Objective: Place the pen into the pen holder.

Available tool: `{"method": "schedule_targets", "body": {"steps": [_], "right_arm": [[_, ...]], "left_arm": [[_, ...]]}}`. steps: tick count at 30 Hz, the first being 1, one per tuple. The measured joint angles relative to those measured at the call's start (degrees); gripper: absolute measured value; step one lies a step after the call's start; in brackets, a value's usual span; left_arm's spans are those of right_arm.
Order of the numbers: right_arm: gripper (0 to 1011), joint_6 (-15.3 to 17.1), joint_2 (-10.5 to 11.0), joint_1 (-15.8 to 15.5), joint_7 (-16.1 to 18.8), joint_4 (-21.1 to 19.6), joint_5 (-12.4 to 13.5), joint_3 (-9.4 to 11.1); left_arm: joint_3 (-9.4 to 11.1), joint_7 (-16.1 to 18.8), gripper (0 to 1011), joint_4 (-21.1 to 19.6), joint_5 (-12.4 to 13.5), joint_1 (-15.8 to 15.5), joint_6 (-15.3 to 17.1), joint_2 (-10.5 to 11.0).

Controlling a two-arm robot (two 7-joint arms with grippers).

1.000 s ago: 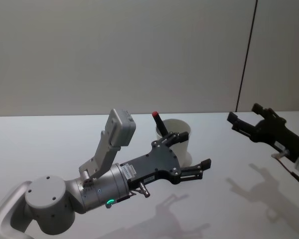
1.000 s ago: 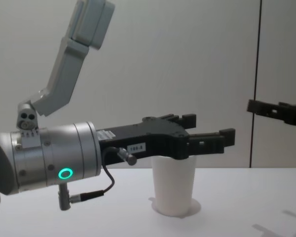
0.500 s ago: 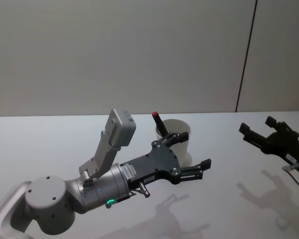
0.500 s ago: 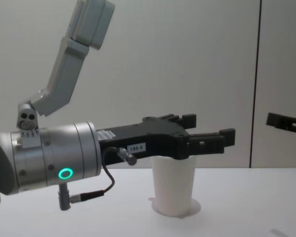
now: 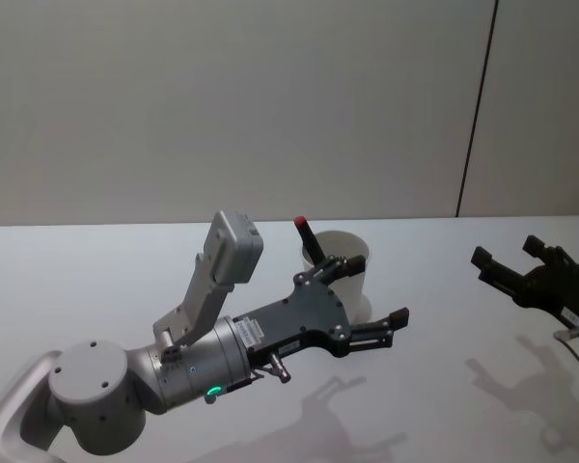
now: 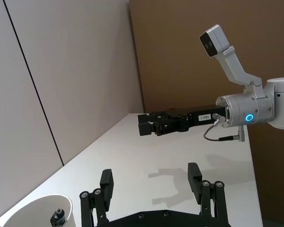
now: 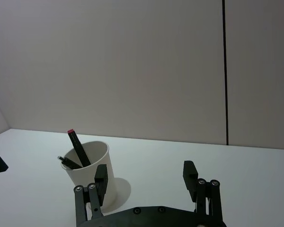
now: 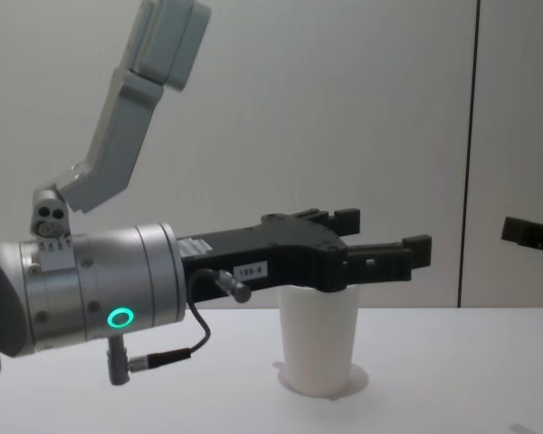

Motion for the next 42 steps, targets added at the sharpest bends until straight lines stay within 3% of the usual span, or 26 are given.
{"method": "schedule_targets", "body": {"steps": [5,13,20,31,38,42], "right_arm": [[1001,0.0,-0.17,-0.23,-0.31,-0.28,-0.42,0.0],[1001,-0.31,-1.56,-1.87,-2.24,-2.26,-4.14,0.1],[1002,-0.84,-3.97,-4.7,-5.54,-5.61,-10.51,0.29],[1001,-1.48,-6.95,-8.25,-9.76,-9.87,-18.46,0.54],[1001,-1.73,-8.18,-9.72,-11.49,-11.6,-21.7,0.62],[1002,-1.77,-8.4,-9.97,-11.8,-11.89,-22.27,0.64]], "left_arm": [[0.0,0.43,1002,-0.1,0.06,0.08,0.0,0.05],[0.21,4.26,1000,-1.15,0.87,0.79,0.1,0.43],[0.54,10.54,1002,-2.84,2.39,1.93,0.27,1.08],[1.01,18.69,1000,-5.04,4.25,3.4,0.48,1.91],[1.3,23.86,1002,-6.42,5.43,4.39,0.63,2.45],[1.45,26.65,1002,-7.19,6.07,4.88,0.69,2.73]]}}
